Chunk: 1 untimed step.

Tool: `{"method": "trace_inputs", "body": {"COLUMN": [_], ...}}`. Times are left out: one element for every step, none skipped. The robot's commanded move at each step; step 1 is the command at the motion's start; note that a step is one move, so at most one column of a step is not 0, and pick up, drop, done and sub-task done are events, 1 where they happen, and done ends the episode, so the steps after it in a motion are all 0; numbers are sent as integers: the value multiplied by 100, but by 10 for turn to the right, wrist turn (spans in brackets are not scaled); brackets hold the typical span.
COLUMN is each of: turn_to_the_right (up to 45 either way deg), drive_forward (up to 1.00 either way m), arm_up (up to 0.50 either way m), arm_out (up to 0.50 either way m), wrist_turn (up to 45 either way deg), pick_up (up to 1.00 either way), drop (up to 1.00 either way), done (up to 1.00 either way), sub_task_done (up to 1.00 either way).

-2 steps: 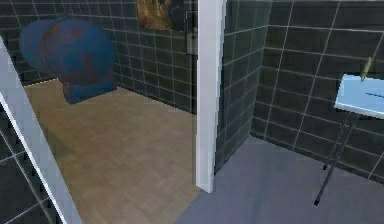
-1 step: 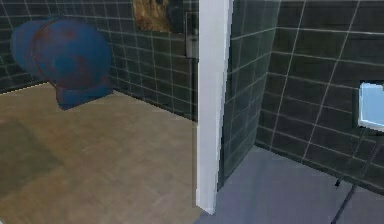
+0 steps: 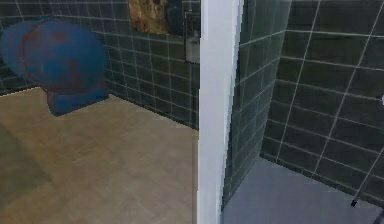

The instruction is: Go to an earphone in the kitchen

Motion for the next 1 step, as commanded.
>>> {"method": "trace_inputs", "body": {"turn_to_the_right": [-150], "drive_forward": [0], "arm_up": [0], "arm_out": [0], "wrist_turn": [0], "pick_up": [0], "drop": [0], "done": [0], "sub_task_done": [0]}}
